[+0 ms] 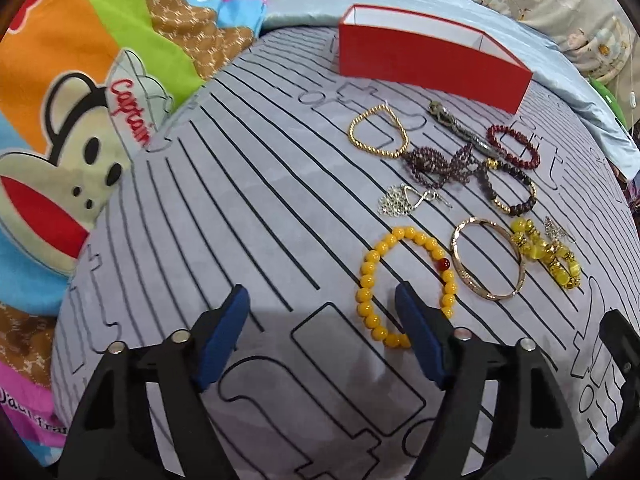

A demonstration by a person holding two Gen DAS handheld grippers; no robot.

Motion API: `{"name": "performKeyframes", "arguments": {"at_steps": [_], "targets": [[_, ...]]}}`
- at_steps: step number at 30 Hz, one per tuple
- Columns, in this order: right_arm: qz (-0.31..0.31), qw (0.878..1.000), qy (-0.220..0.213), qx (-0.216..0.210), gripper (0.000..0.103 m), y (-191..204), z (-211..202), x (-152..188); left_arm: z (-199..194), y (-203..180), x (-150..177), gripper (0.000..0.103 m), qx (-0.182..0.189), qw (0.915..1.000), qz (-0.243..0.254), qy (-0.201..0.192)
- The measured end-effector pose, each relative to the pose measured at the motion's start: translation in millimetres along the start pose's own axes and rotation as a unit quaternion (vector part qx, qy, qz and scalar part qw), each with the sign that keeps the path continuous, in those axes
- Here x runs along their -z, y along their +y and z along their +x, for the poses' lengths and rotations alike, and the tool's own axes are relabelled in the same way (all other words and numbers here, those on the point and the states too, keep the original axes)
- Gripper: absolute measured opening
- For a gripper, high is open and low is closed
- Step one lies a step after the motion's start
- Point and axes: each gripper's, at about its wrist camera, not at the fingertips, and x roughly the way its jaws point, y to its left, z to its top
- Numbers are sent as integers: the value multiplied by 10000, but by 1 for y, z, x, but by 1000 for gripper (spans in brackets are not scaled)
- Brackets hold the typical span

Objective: Organize jewelry
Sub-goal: 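Grasp the orange bead bracelet with the left gripper while the right gripper grasps the yellow chunky bead bracelet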

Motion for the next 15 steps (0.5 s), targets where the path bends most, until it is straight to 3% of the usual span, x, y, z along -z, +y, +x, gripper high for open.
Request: {"name": "performKeyframes", "arguments": {"at_steps": [3,6,11,13,15], "targets": [[45,9999,85,-74,96,-1,6,0,1,0,-1,65,29,10000,16,-79],[61,9998,150,-150,96,-2,11,-1,2,-3,-3,54,90,9999,66,-127],[-79,9995,144,-278,94,4,19,-5,1,-7,-7,24,201,9995,172,-188],[-163,9991,152,-360,85,8,22,-8,2,-6,-8,9,249,9994,164,-168],[-230,9987,173,-418,80,10,27,-11,2,-4,-10,7,296,9994,105,-138]]}}
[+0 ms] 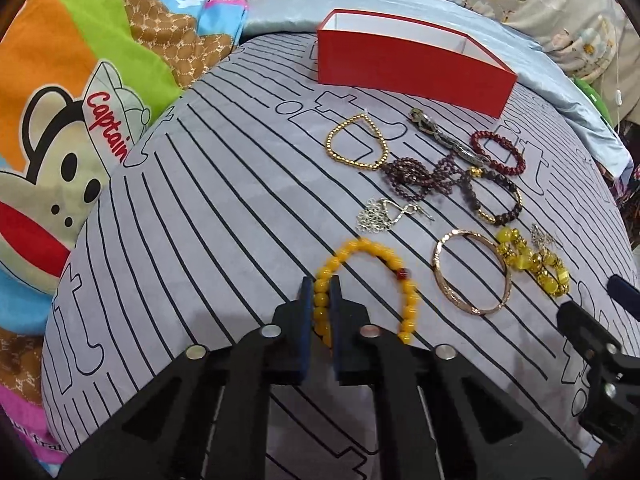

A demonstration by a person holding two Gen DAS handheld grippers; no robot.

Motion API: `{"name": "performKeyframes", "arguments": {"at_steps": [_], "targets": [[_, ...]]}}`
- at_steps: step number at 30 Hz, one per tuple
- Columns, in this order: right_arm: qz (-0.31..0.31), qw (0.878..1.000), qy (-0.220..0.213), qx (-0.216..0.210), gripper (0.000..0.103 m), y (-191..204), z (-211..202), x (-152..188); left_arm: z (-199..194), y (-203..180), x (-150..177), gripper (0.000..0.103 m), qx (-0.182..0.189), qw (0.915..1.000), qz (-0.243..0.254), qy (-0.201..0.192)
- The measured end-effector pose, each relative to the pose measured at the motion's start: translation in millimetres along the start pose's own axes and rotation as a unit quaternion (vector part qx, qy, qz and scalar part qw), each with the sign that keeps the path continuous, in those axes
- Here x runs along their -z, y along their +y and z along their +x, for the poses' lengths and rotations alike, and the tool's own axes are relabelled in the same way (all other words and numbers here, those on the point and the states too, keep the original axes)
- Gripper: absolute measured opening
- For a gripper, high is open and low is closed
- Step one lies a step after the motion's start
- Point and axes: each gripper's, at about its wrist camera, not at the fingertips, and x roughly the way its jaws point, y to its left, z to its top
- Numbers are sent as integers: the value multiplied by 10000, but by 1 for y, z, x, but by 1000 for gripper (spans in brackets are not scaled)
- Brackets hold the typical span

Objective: Organize jewelry
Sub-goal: 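Grasp the orange bead bracelet with the left gripper while the right gripper grasps the yellow chunky bead bracelet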

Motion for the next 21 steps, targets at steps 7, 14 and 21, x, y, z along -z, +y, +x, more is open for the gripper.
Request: {"name": "performKeyframes", "arguments": {"at_steps": [7,14,21], "targets": [[226,9989,328,-265,53,-13,29,-9,2,3,-2,7,37,10000,-33,15],[193,9985,249,-439,34,-11,33,-18,2,1,-1,7,-11,10000,-9,-41],[-61,9986,199,-489,19,0,31,-14,1,4,-1,7,58,9999,-85,-28]]}}
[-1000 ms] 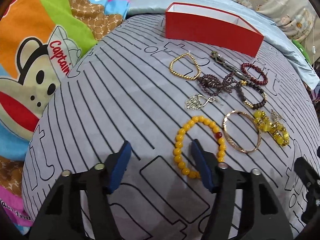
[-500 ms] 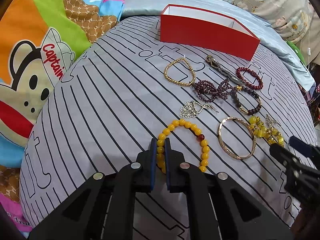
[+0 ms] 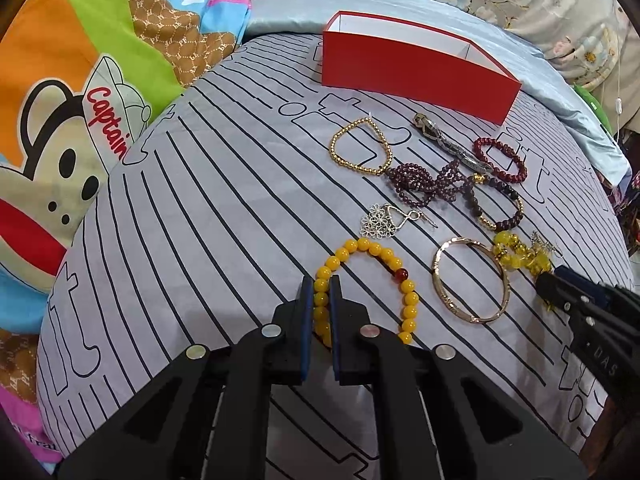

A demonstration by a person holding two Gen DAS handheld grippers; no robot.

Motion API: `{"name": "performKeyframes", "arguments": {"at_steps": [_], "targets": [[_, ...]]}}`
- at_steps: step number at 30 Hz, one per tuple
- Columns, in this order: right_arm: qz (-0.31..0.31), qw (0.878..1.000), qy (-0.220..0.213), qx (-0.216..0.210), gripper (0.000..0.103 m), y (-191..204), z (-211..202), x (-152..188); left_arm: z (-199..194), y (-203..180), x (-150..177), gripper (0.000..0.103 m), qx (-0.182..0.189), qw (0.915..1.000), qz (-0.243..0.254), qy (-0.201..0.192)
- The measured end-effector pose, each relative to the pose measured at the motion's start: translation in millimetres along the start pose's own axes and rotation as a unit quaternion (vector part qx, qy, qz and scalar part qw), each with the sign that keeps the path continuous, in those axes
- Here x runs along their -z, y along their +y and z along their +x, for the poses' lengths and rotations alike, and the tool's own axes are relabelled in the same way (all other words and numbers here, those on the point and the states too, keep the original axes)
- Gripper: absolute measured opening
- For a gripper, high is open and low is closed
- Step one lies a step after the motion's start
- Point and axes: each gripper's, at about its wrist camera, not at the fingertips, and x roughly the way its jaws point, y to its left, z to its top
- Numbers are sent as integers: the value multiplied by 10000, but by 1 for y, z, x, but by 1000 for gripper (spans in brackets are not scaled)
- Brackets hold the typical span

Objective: Organize jewelry
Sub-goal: 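Grasp the orange bead bracelet with the left gripper while the right gripper grasps the yellow chunky bead bracelet, then lift both held bracelets and carry them over the red box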

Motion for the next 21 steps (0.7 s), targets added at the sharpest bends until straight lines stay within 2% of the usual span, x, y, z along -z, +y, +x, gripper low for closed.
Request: {"name": "performKeyframes", "arguments": {"at_steps": [2,4,9,11,12,13,15,21], "targets": [[35,10000,-22,-81,17,-1,-3,1,0,1,0,7,28,10000,-26,26],[24,9999,-134,-91,1,-1,-10,1,-1,2,0,7,59,10000,-51,53],[37,9999,-96,-114,1,-4,-12,3,-3,5,2,7,160,9997,-148,118],[107,9995,-8,-281,1,-6,-10,4,-3,5,4,7,164,9997,-147,127],[168,9990,52,-401,1,-8,-8,5,-4,5,4,7,151,9997,-138,125],[259,9983,74,-507,7,-10,-7,4,-4,5,5,7,134,9998,-128,121],[283,9981,57,-544,11,-10,-8,3,-5,4,6,7,122,9998,-117,119],[14,9991,-57,-431,27,0,-5,-3,-4,4,6,7,119,9998,-93,109]]}}
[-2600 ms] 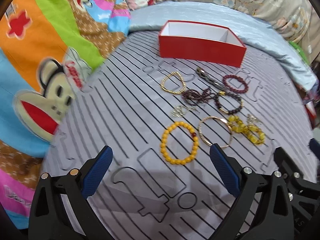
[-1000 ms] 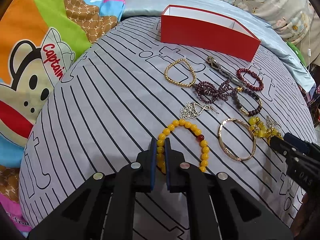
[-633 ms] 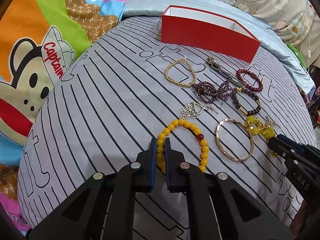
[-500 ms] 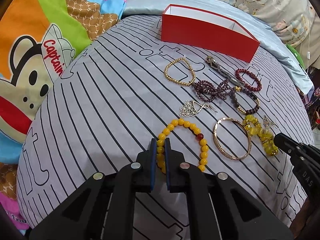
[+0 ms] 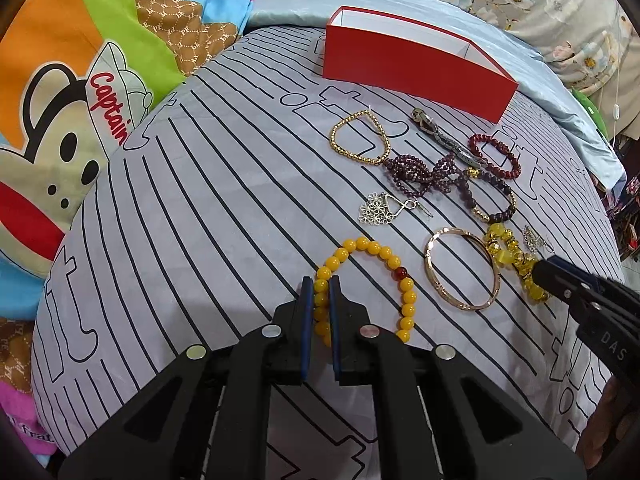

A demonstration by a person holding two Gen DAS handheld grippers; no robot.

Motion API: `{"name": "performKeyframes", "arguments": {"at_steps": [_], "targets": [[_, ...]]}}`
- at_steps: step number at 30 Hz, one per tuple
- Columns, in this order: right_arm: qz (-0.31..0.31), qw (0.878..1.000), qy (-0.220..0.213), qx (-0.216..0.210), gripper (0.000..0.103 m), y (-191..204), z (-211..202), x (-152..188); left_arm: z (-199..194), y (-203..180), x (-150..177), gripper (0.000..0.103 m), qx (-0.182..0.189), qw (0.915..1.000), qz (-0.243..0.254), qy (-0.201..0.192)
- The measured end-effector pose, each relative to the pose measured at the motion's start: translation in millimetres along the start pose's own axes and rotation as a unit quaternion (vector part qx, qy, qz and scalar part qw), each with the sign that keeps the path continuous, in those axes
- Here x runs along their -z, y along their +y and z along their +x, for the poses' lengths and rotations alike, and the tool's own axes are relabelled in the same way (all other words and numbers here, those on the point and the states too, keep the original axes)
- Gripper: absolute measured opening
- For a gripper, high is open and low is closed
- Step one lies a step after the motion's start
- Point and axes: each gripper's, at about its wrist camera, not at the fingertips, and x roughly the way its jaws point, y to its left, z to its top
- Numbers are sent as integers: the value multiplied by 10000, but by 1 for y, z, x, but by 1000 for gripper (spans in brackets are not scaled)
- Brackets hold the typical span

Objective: Organize jewelry
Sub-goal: 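Lift both held bracelets and carry them over the red box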

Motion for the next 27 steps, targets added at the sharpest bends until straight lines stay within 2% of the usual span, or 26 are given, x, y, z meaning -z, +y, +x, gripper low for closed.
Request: {"name": "performKeyframes", "arguments": {"at_steps": [4,12,15,18,20,22,25,26,27], "targets": [[-273,9993,-37,238,29,5,2,-4,0,0,0,7,-13,10000,31,-4],[-148,9997,201,-64,31,-5,9,-4,2,0,-2,8,-20,10000,49,-39],[-294,9991,281,-136,21,2,7,0,3,0,-3,8,-14,10000,33,-34],[-313,9985,371,-254,20,6,5,3,3,1,-3,8,-15,10000,38,-37],[-316,9985,361,-271,22,8,6,2,3,1,-3,8,-16,10000,40,-39],[-273,9985,360,-309,29,8,8,-1,3,1,-3,8,-17,10000,44,-38],[-204,9987,322,-348,29,9,13,-5,3,0,-4,8,-3,10000,35,-33],[-216,9987,307,-337,28,10,13,-6,3,1,-4,8,8,10000,28,-28],[-253,9988,297,-300,19,11,14,-6,3,1,-4,8,20,10000,19,-23]]}}
